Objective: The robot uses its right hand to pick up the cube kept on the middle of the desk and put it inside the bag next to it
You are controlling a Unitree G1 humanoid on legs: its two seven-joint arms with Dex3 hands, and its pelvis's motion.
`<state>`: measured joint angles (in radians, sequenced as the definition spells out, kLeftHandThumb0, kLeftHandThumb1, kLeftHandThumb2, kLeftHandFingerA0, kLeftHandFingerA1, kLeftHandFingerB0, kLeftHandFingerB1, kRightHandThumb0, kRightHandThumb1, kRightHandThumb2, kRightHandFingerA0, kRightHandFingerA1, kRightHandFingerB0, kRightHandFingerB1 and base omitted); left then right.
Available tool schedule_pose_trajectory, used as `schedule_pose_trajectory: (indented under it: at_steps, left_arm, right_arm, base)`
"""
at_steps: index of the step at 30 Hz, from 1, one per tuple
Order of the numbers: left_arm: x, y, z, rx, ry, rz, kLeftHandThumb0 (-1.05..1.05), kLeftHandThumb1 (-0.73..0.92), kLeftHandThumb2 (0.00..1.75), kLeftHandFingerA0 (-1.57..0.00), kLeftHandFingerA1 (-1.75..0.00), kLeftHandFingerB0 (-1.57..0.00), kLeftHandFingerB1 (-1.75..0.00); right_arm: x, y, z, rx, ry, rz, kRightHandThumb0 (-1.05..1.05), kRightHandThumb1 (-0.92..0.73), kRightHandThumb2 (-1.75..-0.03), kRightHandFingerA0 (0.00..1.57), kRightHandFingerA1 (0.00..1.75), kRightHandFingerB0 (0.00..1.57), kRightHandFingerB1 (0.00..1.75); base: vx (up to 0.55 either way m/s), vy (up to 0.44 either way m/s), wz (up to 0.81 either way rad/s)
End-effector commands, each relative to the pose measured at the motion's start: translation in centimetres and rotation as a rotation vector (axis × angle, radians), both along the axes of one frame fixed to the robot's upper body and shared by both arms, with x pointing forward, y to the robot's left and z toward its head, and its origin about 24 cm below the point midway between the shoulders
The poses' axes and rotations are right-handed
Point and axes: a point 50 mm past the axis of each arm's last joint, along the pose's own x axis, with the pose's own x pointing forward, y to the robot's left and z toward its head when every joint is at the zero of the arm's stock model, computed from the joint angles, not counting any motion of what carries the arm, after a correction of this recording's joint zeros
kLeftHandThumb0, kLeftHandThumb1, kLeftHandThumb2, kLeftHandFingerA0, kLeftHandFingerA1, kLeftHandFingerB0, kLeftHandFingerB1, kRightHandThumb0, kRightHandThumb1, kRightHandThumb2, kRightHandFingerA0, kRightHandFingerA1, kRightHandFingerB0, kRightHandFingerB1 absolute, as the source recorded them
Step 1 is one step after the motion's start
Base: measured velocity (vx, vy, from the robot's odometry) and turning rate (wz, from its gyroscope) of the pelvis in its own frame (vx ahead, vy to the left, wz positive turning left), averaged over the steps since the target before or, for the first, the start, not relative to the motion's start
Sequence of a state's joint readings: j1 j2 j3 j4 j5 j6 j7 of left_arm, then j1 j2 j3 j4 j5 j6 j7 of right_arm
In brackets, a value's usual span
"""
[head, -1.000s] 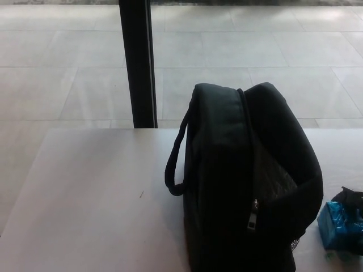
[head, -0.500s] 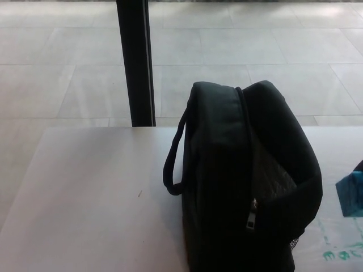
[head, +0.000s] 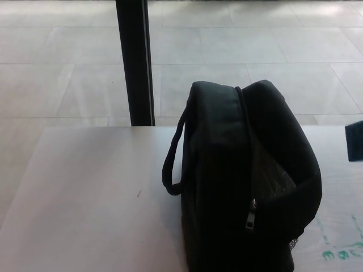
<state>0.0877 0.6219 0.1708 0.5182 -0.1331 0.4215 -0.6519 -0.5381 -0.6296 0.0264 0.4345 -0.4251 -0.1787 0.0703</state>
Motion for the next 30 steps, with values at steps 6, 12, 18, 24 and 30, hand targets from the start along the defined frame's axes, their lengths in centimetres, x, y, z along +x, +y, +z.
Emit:
schedule_pose_trajectory:
  at_steps: [6, 12, 18, 24, 30]
  left_arm:
    - [-0.4, 0.6, 0.1, 0.015, 0.012, 0.014, -0.47, 0.61, 0.57, -0.29, -0.52, -0.43, -0.47]
    - [-0.6, 0.5, 0.1, 0.055, 0.009, -0.036, -0.5, 0.63, 0.58, -0.33, -0.53, -0.46, -0.47]
    - [-0.6, 0.7, 0.0, 0.039, 0.007, -0.023, -0.5, 0.61, 0.58, -0.31, -0.53, -0.45, -0.47]
    - [-0.6, 0.6, 0.1, 0.057, 0.006, -0.045, -0.52, 0.61, 0.58, -0.31, -0.51, -0.43, -0.45]
    - [-0.7, 0.6, 0.1, 0.043, 0.007, -0.034, -0.5, 0.62, 0.58, -0.3, -0.52, -0.43, -0.45]
  right_arm:
    - [-0.9, 5.8, 3.9, 0.061, -0.144, 0.174, -0.19, -0.55, -1.15, 0.9, 1.75, 0.74, 1.53]
    - [-1.8, 9.1, 5.1, 0.026, -0.202, 0.308, -0.12, -0.45, -1.2, 0.91, 1.75, 0.7, 1.52]
    - [-2.3, 10.2, 6.0, 0.03, -0.22, 0.352, -0.2, -0.49, -1.21, 0.89, 1.75, 0.76, 1.53]
    - [-3.5, 11.4, 6.4, -0.085, -0.221, 0.431, -0.2, -0.59, -1.02, 0.89, 1.75, 0.74, 1.55]
    - [-3.7, 11.8, 5.9, -0.236, -0.273, 0.461, -0.21, -0.54, -1.0, 0.88, 1.75, 0.75, 1.55]
  base:
    - [0.0, 0.0, 0.0]
    - [0.0, 0.0, 0.0]
    - [0.0, 0.0, 0.0]
    - [0.0, 0.0, 0.0]
    - [0.0, 0.0, 0.0]
